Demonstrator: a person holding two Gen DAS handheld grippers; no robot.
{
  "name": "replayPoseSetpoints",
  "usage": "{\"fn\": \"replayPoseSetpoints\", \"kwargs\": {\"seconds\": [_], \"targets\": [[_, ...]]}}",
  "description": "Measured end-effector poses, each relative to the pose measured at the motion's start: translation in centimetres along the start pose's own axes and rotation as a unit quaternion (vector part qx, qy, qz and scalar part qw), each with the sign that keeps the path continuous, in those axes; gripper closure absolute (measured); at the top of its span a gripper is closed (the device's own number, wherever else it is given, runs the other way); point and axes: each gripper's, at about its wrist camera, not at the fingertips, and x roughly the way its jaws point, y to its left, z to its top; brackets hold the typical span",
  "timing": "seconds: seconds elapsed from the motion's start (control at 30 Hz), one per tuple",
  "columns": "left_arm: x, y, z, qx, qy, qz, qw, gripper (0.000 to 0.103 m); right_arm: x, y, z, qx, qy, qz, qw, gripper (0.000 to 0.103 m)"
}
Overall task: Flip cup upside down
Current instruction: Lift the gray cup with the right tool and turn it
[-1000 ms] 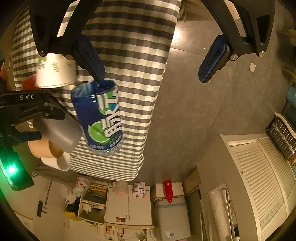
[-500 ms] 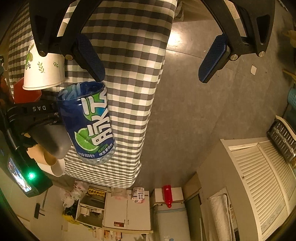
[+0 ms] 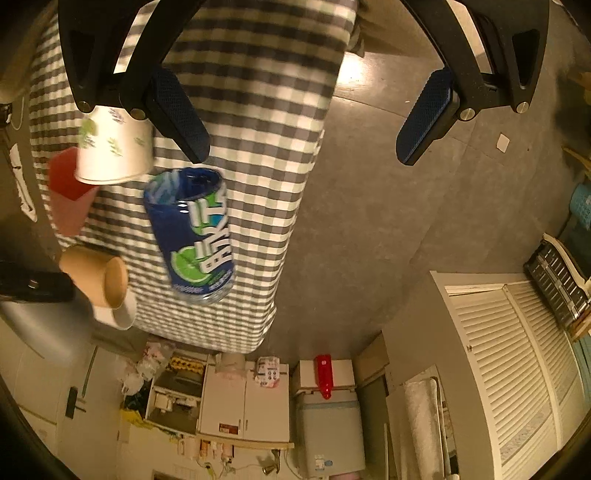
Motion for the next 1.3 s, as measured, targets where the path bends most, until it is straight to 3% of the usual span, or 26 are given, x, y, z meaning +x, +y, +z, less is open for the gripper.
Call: {"fn": "replayPoseSetpoints", "kwargs": {"seconds": [0.23, 0.57, 1.07, 1.3], "targets": [[-2.9, -0.3, -2.1, 0.0, -0.011, -0.01, 0.9999, 0.0, -4.9, 1.2, -6.5, 0.046, 0.003, -0.026, 0.999, 0.029], [-4.4, -1.1, -4.6, 0.014, -0.009, 0.0, 0.9999, 0.0, -1.2, 2.2, -16.3, 0.138, 0.056, -0.007, 0.989, 0.03], [-4.5, -2.1, -5.9, 0.03, 0.005, 0.017, 0.9994, 0.0, 0.4, 3.2, -19.4, 0.137, 0.052, 0.008, 0.989, 0.03], [-5.2, -3.9, -6.5, 0.044, 0.018, 0.017, 0.9987, 0.0, -2.5, 1.3, -18.9, 0.153, 0.024, 0.036, 0.987, 0.018]]}}
